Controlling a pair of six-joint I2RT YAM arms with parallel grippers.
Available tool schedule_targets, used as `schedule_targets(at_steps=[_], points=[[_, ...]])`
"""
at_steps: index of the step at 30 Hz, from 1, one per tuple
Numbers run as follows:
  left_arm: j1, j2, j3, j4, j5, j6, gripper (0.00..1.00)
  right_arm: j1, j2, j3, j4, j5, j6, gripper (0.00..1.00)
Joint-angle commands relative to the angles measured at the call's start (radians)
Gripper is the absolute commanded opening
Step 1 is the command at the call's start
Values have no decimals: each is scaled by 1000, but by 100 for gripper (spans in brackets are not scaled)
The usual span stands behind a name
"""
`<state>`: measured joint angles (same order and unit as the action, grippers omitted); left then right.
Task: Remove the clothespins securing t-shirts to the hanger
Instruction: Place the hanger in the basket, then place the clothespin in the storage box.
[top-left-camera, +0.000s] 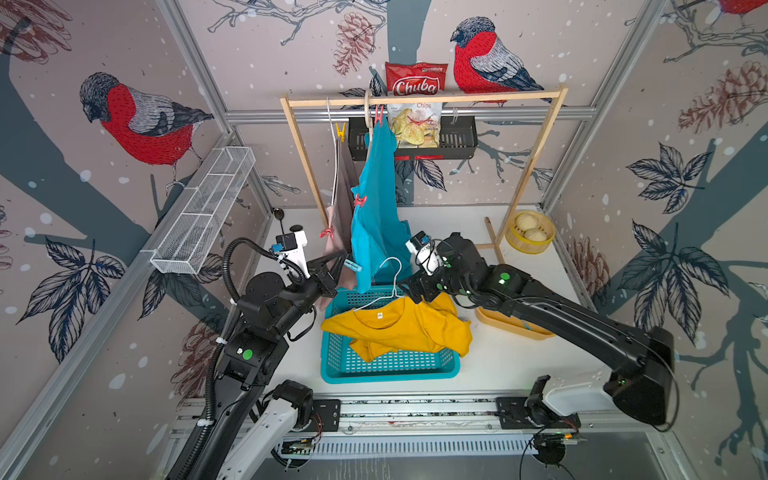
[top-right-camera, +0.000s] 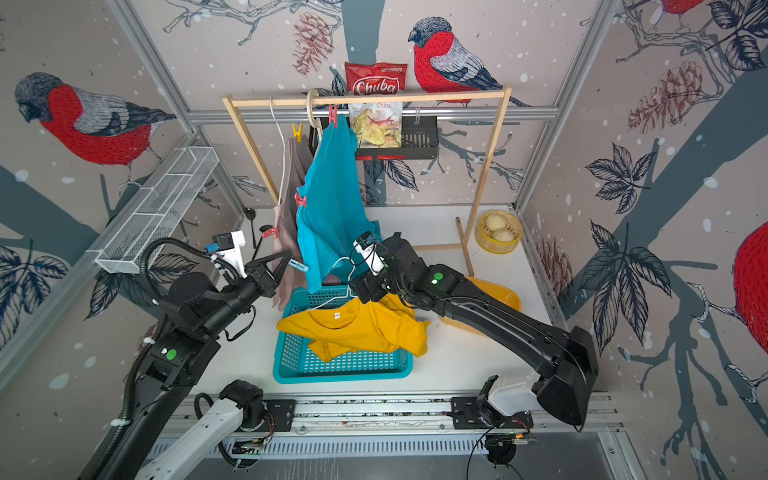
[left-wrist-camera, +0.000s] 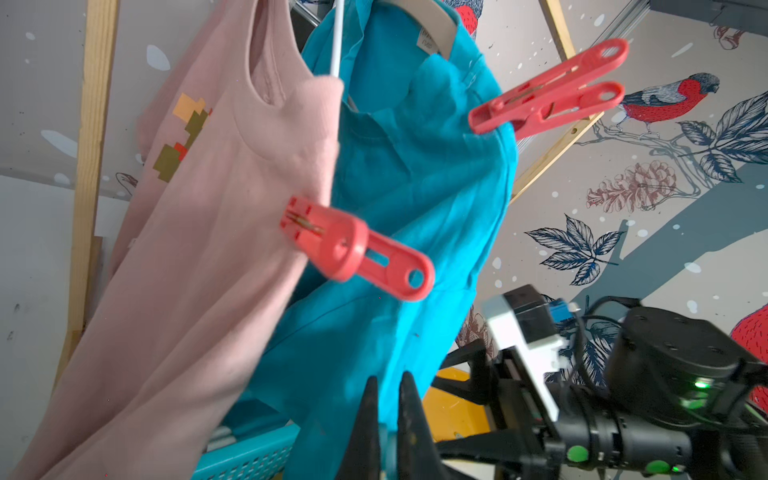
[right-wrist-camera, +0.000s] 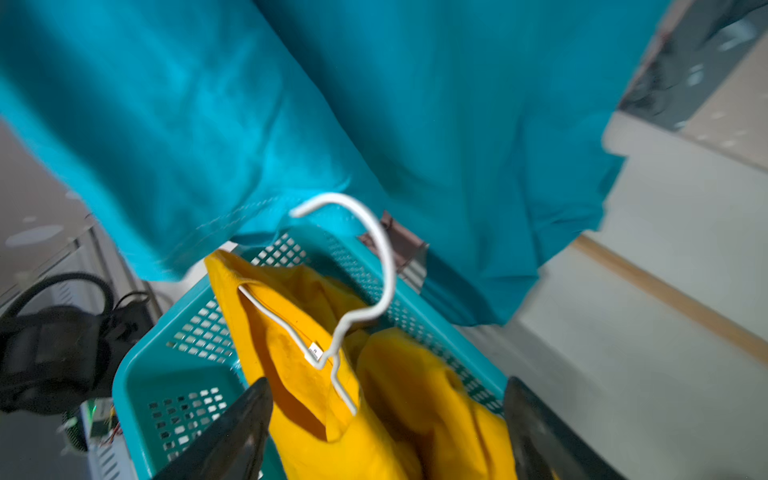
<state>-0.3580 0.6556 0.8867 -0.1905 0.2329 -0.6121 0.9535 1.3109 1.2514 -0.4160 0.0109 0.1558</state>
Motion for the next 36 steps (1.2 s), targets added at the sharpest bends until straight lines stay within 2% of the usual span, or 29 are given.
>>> schedule_targets(at_steps=[1,3,6,10,14,22,26,27,29,31,33,34,36], points=[[-5,25,22,60,-15,-26,0,10,-106,-56,127,135,13,88],[-13,46,31,73,-7,-52,0,31,-144,-74,199,148,8,88],[-48,86,69,54,-1,-82,0,109,-120,-24,227,181,-52,87],[-118,128,98,54,-3,-99,0,210,24,121,167,175,-150,86],[-166,128,71,113,4,-126,0,238,132,221,108,213,-176,80],[-193,101,62,94,45,-103,0,238,149,239,106,222,-170,40],[-193,98,45,105,78,-89,0,237,143,240,97,211,-167,15],[-193,98,39,114,88,-87,0,237,139,237,96,207,-165,11],[-193,98,31,132,112,-69,1,237,130,230,95,204,-162,9],[-192,95,22,155,143,-33,13,232,117,223,90,198,-156,7],[-193,91,9,189,175,-6,21,224,93,205,95,201,-140,6],[-193,92,9,196,181,1,29,218,79,190,102,199,-132,6],[-193,94,13,189,173,27,51,198,42,149,120,195,-110,6]])
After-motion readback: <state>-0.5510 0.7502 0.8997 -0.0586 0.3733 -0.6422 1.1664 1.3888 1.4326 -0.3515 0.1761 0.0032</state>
